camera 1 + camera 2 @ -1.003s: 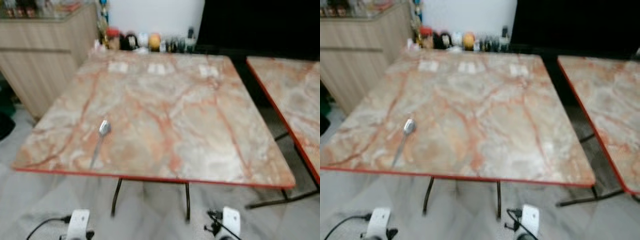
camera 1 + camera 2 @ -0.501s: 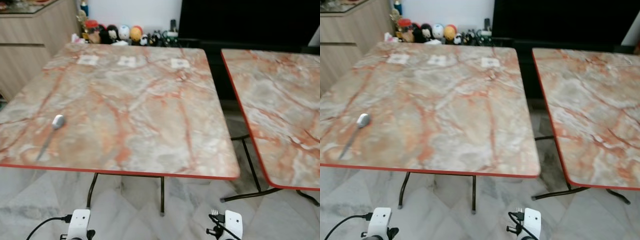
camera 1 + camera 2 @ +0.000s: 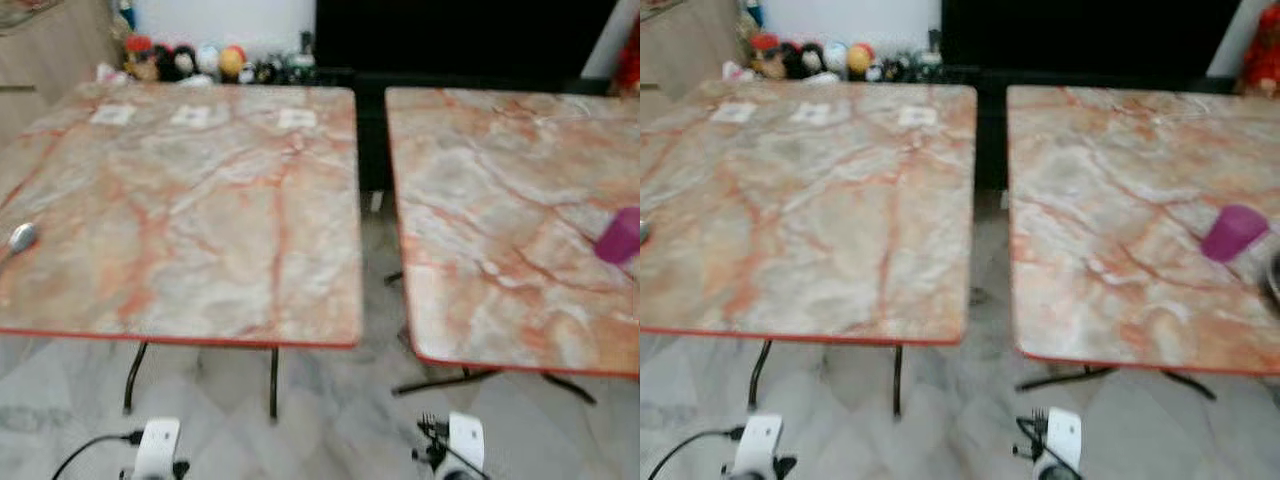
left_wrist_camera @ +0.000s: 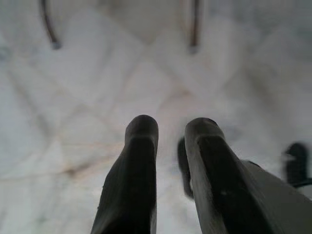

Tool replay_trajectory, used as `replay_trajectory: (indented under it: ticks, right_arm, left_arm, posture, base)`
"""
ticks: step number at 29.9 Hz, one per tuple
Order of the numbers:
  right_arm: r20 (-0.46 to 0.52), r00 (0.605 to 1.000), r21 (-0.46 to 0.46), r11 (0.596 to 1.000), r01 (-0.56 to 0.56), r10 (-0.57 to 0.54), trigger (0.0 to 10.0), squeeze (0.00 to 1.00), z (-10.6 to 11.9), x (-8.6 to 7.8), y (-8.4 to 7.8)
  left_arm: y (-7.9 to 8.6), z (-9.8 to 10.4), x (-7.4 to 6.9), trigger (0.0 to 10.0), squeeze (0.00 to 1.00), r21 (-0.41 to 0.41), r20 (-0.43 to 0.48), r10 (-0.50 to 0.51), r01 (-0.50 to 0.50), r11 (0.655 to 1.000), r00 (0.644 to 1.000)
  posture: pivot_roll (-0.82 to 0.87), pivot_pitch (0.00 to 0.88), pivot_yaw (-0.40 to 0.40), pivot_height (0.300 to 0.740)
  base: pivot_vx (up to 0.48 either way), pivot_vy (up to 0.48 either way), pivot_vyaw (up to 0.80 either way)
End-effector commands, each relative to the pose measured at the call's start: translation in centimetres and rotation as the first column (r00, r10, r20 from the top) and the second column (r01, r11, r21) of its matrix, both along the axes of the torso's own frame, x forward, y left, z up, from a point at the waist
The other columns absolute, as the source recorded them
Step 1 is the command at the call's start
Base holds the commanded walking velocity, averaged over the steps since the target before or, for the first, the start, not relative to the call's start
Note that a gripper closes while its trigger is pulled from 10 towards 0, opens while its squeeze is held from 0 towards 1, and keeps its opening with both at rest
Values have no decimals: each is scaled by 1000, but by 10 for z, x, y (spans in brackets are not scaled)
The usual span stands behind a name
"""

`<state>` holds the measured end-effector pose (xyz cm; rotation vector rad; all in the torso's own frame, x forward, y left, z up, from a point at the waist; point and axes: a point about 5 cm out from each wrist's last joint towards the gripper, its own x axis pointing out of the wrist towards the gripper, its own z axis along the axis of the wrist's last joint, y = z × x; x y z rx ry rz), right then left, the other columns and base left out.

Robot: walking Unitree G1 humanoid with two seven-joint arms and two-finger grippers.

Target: Setting the table

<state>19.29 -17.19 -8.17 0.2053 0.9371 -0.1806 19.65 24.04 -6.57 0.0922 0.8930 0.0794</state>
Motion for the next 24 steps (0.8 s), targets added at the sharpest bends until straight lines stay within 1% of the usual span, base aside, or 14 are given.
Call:
replay_trajectory:
  ticks: [1, 4, 8, 10, 12, 16, 18, 19, 20, 22, 24]
  right_arm:
    - [13, 1000, 2, 1000, -5, 5, 10000, 0, 4, 8, 4]
    - [22, 1000, 6, 1000, -3, 3, 10000, 0, 7, 15, 9]
    - [25, 1000, 9, 1000, -4, 4, 10000, 0, 8, 17, 13]
    - [31, 1000, 14, 1000, -5, 4, 10000, 0, 10, 21, 19]
    - [30, 1000, 15, 1000, -4, 4, 10000, 0, 10, 21, 20]
    - [18, 1000, 7, 1000, 12, -12, 10000, 0, 6, 13, 11]
    - [13, 999, 5, 999, 48, -48, 10000, 0, 5, 12, 9]
    - [7, 996, 5, 996, 92, -92, 10000, 0, 5, 10, 6]
    - [7, 996, 5, 996, 92, -92, 10000, 0, 5, 10, 6]
    - [-7, 991, 10, 991, 135, -135, 10000, 0, 3, 8, 4]
    - [-18, 992, 1, 992, 125, -124, 10000, 0, 2, 6, 4]
  left_arm:
    - [5, -2, -6, 10000, 0, 12, -19, 0, 1, 1000, 1000]
    - [5, -2, -6, 10000, 0, 12, -20, -3, 3, 1000, 1000]
    - [5, -2, -7, 10000, 0, 12, -22, -5, 5, 1000, 1000]
    - [5, -3, -7, 10000, 0, 13, -25, -6, 6, 1000, 1000]
    - [5, -3, -8, 10000, 0, 13, -25, -6, 6, 1000, 1000]
    - [5, -3, -8, 10000, 0, 13, -27, -6, 7, 1000, 1000]
    - [5, -3, -8, 10000, 0, 13, -28, -5, 5, 1000, 1000]
    - [5, -3, -9, 10000, 0, 14, -29, -4, 4, 1000, 1000]
    - [5, -3, -9, 10000, 0, 14, -29, -4, 4, 1000, 1000]
    - [5, -4, -9, 10000, 0, 13, -31, -2, 2, 1000, 1000]
    - [5, -4, -10, 10000, 0, 14, -34, 9, -9, 1000, 999]
  posture:
    - [27, 8, -9, 740]
    - [31, 3, -9, 740]
    - [31, 0, -9, 740]
    - [31, 0, -8, 740]
    - [30, 0, -7, 740]
    - [30, 0, -8, 740]
    - [30, 0, -8, 740]
    - [29, 5, -7, 740]
    - [29, 5, -7, 740]
    - [29, 5, -7, 740]
    - [29, 5, -7, 740]
  base:
    - [0, -428, 0]
    - [0, -430, 0]
    - [0, -429, 0]
    - [0, -428, 0]
    - [0, -428, 0]
    - [0, -427, 0]
    - [0, -428, 0]
    - [0, -431, 0]
    - [0, -431, 0]
    - [0, -382, 0]
    - [0, 0, -622]
